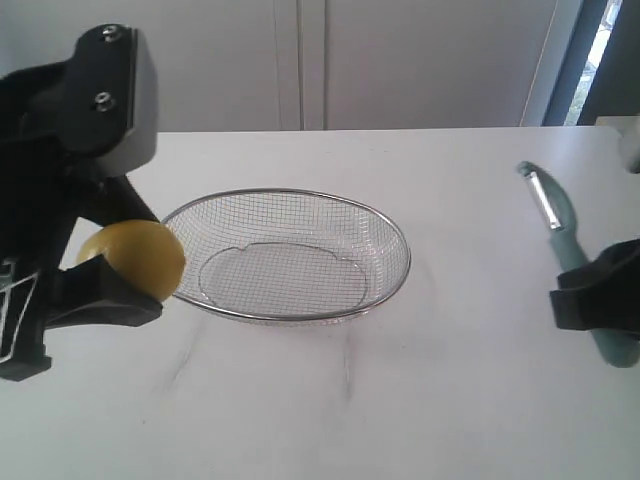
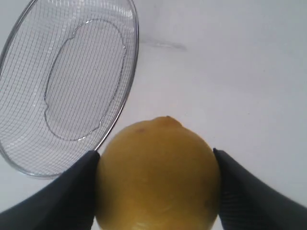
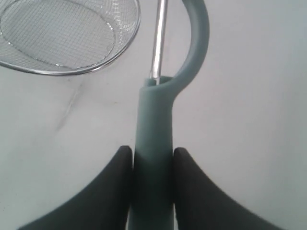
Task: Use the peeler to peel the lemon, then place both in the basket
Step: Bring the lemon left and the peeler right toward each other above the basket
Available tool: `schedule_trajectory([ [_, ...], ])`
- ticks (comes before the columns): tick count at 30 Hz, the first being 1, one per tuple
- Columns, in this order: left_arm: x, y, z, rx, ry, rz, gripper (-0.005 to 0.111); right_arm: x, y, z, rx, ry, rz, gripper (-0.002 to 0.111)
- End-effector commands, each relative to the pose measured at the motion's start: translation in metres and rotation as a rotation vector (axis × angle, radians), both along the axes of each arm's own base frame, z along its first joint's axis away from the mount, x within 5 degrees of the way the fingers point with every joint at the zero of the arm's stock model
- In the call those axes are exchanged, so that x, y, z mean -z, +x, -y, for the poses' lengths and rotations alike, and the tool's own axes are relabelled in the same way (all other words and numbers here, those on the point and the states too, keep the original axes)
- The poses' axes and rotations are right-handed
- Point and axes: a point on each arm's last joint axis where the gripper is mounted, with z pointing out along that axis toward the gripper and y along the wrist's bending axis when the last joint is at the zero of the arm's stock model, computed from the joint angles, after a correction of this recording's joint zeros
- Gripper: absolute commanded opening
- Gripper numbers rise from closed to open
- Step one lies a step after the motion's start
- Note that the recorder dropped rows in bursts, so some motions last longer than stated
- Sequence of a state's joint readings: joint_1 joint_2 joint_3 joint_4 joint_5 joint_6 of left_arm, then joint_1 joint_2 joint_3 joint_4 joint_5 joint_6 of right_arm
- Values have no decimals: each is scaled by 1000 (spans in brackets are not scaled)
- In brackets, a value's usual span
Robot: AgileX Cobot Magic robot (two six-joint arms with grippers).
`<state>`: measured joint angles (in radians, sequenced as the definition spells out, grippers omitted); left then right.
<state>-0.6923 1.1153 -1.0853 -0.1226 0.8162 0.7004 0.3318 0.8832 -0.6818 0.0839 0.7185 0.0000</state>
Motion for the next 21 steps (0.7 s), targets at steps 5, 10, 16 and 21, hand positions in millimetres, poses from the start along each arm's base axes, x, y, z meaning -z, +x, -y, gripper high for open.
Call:
schedule_trajectory([
  [5, 17, -3, -12, -80, -138, 134, 0, 11, 52, -43, -250, 121, -100, 0],
  [10, 17, 2, -9, -134, -230, 159, 0, 17, 73, -65, -378, 210, -170, 0],
  [16, 10, 4, -4, -221, -383, 133, 0, 26, 92, -88, -496, 348, -248, 0],
  [21, 10, 6, -2, -237, -418, 121, 0, 34, 91, -112, -595, 399, -314, 0],
])
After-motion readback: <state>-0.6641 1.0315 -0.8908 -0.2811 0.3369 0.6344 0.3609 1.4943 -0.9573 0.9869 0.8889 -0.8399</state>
